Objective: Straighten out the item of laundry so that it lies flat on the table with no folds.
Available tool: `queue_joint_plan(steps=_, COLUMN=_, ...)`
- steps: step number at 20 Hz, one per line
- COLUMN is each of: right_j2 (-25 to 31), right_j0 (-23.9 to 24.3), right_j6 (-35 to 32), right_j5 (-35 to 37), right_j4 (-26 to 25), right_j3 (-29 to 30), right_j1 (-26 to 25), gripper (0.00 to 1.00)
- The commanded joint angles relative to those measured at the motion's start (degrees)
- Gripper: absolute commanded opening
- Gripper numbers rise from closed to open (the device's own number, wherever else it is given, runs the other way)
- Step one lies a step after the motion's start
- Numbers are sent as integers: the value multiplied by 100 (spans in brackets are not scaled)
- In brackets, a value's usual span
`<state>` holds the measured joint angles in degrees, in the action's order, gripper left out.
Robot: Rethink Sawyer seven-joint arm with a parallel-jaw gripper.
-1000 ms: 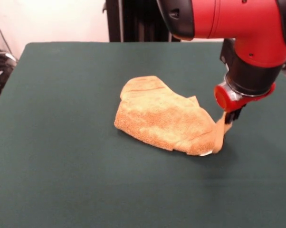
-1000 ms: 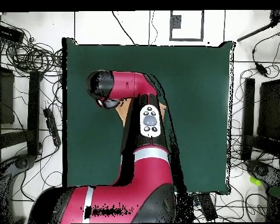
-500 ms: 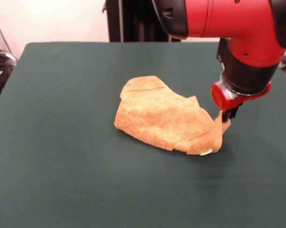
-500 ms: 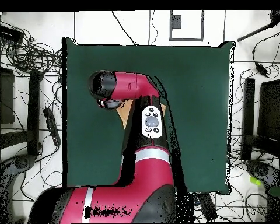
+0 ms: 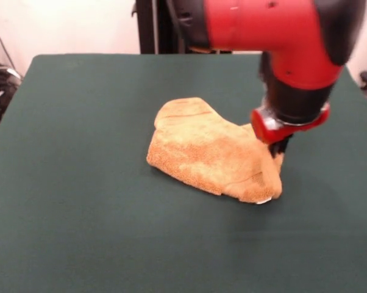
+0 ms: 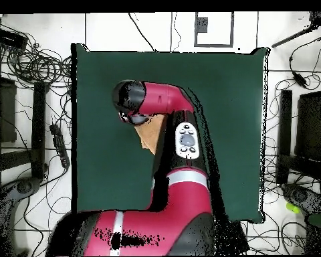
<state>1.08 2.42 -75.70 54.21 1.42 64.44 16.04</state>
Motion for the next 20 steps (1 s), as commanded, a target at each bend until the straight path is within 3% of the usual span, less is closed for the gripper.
queue_joint_plan(steps=1, right_j2=792, right_j0=884, right_j6=98, right_j5=114, right_j4=238, right_j3=1229, right_j1=-293, gripper=0)
queue_joint_plan(steps=7, right_j2=1450, right_j0=1889, right_j6=1507, right_j5=675, right_j4=-124, right_j3=941, right_j1=-688, gripper=0)
queue_joint_plan(steps=11, right_j2=1906, right_j0=2414, right_j6=2092, right_j5=1185, right_j4=-319, right_j3=645, right_j1=-997, gripper=0)
queue_joint_plan(steps=12, right_j2=2098, right_j0=2573, right_j6=2205, right_j5=1284, right_j4=-441, right_j3=588, right_j1=-1073, gripper=100)
queue_joint_plan(steps=16, right_j2=2298, right_j0=2746, right_j6=2535, right_j5=1478, right_j4=-536, right_j3=447, right_j1=-1222, gripper=100)
queue_joint_plan(steps=20, right_j2=2378, right_j0=2803, right_j6=2279, right_j5=1449, right_j4=-656, right_j3=497, right_j1=-1219, gripper=100)
